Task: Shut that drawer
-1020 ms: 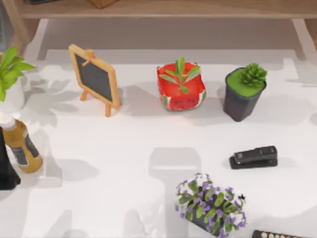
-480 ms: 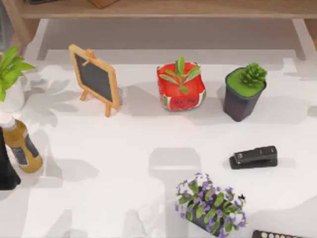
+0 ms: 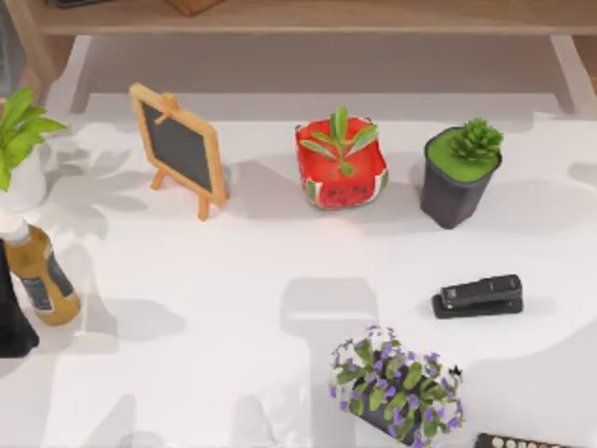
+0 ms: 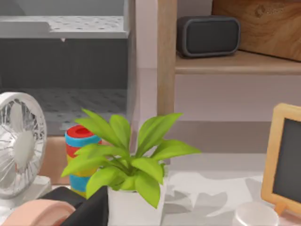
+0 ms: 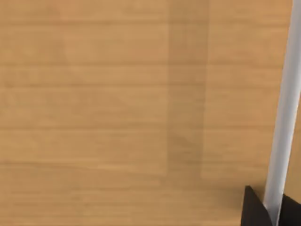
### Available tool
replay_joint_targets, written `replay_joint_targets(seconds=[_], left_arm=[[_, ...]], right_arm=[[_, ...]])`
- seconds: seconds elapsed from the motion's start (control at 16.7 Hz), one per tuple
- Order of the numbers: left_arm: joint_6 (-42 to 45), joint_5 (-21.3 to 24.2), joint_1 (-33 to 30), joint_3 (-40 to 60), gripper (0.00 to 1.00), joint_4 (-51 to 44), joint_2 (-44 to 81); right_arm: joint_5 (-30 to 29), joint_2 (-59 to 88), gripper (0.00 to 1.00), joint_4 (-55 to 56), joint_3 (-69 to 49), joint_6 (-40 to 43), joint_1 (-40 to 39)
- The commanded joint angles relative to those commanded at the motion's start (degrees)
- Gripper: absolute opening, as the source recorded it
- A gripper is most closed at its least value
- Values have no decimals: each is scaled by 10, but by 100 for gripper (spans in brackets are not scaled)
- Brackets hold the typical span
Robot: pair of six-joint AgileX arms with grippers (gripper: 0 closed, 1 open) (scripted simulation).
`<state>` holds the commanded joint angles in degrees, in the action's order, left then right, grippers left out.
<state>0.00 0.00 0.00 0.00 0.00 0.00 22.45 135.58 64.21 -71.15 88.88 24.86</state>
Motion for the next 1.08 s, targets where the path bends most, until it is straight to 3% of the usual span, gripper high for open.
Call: replay_joint_targets(seconds=[0.3,1.08], left_arm=[[0,0,0,0,100,0,0],[0,0,0,0,100,0,0]], right_arm=[[-2,3,0,-4,-7,0,-2],[-2,3,98,-4,-7,0,-2]])
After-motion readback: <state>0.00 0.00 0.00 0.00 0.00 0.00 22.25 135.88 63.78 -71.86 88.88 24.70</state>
